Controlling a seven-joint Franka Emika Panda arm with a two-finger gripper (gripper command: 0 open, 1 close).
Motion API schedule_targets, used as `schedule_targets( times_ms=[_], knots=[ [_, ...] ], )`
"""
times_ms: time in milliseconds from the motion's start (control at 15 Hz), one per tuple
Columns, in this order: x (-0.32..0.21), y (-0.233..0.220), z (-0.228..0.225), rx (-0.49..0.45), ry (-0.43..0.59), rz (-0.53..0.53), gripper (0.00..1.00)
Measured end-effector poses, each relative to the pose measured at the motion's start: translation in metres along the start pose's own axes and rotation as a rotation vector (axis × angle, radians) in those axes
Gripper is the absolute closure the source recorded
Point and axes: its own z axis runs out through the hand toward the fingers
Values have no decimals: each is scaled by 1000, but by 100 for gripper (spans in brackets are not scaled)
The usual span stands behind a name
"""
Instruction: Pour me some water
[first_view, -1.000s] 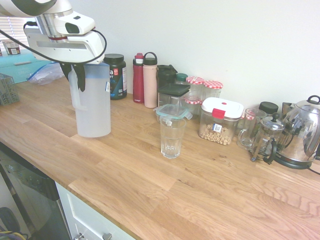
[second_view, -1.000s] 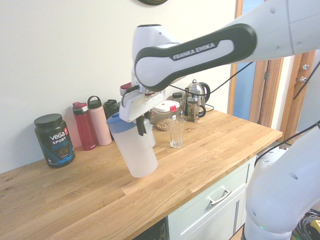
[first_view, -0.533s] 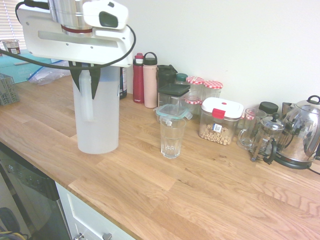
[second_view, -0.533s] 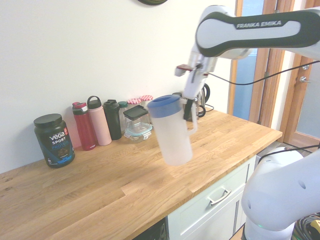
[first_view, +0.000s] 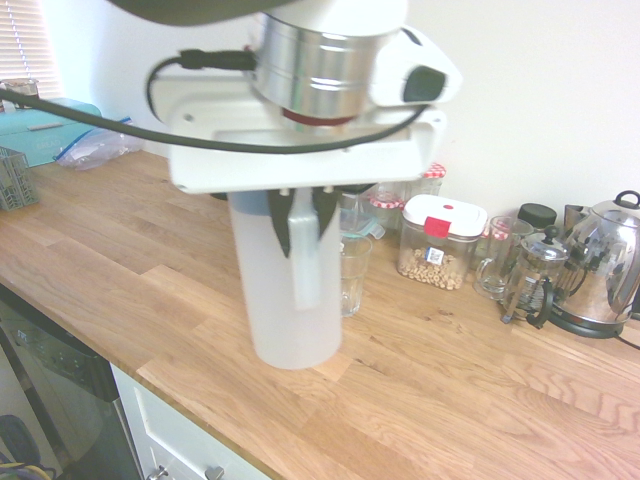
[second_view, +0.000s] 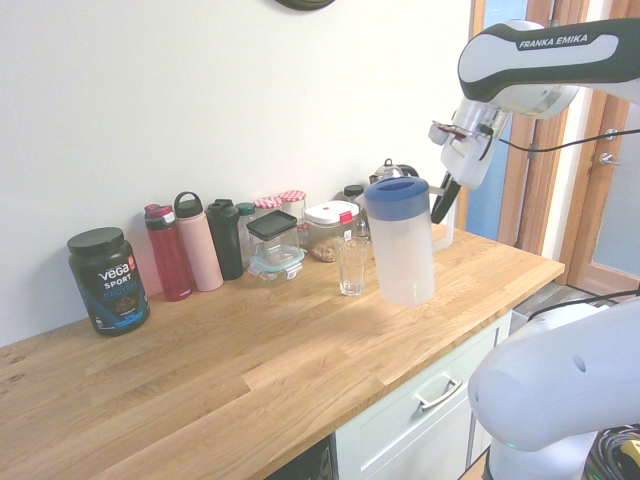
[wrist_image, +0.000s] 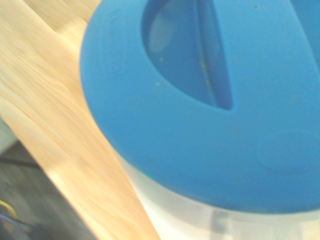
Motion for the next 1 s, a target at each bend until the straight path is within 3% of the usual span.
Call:
schedule_targets(
  times_ms=[400,1000],
  knots=[
    [72,26,24,-112,-69,-55,100],
    [101,6,33,-320,-171,-129,100]
  ],
)
